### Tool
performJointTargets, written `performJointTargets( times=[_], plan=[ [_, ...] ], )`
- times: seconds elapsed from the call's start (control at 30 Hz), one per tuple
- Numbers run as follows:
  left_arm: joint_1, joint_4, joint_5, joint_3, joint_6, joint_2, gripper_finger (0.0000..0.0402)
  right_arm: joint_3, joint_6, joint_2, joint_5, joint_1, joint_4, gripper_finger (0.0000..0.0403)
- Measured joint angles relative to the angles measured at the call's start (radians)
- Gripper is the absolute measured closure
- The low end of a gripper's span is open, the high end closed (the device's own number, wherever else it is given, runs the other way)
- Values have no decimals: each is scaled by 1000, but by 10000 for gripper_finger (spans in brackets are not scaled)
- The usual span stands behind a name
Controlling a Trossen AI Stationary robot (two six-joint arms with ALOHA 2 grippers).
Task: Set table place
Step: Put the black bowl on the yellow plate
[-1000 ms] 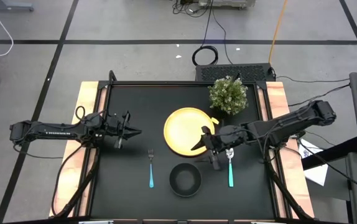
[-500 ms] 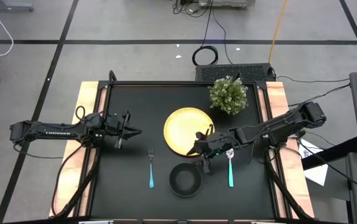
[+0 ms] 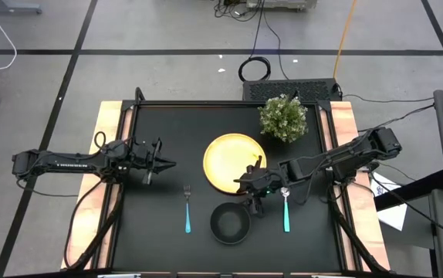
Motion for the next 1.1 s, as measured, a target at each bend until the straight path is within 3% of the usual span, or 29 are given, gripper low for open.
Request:
performJointTargets(
  times=[0.7, 1.1],
  plan=[
    [0, -5, 0, 0, -3, 0, 376, -3, 41, 132, 0, 18, -14, 174],
    [0, -6, 0, 0, -3, 0, 376, -3, 63, 132, -1, 29, 15, 174]
  ],
)
